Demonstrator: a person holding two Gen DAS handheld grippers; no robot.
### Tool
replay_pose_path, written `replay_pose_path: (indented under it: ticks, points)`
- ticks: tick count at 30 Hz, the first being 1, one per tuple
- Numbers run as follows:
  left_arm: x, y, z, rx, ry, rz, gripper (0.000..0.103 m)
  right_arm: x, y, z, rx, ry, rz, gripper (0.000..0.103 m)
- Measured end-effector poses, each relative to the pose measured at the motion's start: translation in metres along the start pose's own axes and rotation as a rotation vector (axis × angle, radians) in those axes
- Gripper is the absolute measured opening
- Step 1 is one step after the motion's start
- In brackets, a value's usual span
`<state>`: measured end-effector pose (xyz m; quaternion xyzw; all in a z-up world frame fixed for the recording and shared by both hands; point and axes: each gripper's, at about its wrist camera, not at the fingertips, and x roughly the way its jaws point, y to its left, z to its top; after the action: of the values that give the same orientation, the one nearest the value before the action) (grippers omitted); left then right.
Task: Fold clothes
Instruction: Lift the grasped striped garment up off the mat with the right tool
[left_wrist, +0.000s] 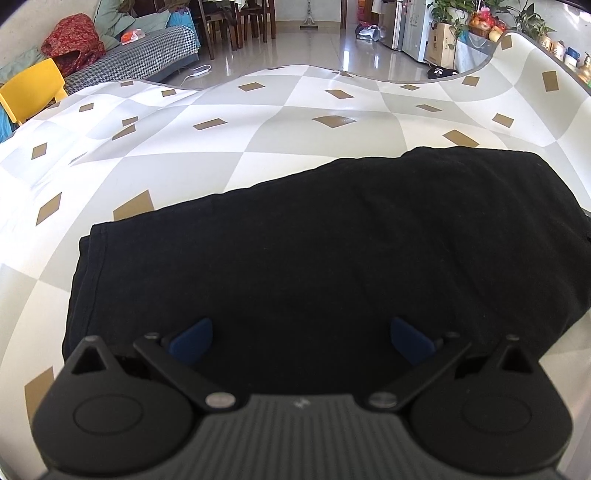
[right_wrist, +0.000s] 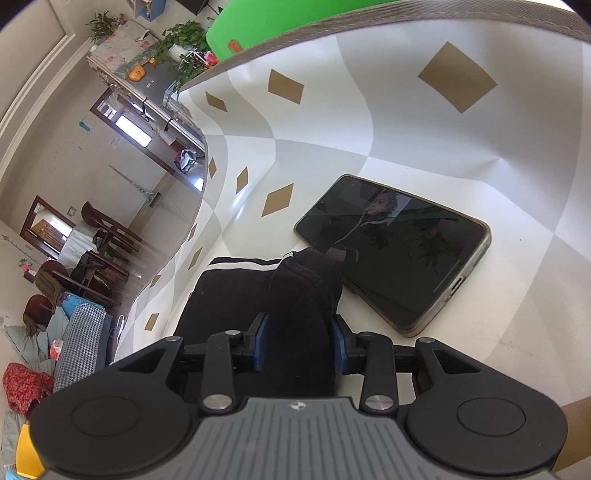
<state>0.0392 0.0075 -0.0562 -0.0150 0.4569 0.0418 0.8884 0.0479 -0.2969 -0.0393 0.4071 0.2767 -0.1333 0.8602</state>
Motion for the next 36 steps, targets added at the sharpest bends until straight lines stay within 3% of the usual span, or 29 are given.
replay_pose_path:
  ticks: [4,7,11,29,36]
  points:
    - [0.000,0.000,0.000,0.000,0.000,0.000,0.103,0.004,0.006,-0.002,-0.063,-0.001,-0.011,0.034]
    - [0.000,-0.001,0.000,-0.001,0.000,0.001,0.103,0.006,0.008,-0.003,-0.094,0.003,-0.023,0.016]
    - [0.000,-0.001,0.000,-0.001,0.000,0.001,0.103,0.003,0.003,0.001,-0.034,0.025,-0.006,0.011]
    - [0.001,-0.001,0.006,-0.009,0.037,0.001,0.103,-0.027,0.022,0.015,-0.003,0.002,0.170,0.010]
    - [-0.014,0.020,0.009,-0.049,0.026,0.027,0.103,-0.034,0.030,0.020,-0.022,-0.016,0.221,0.010]
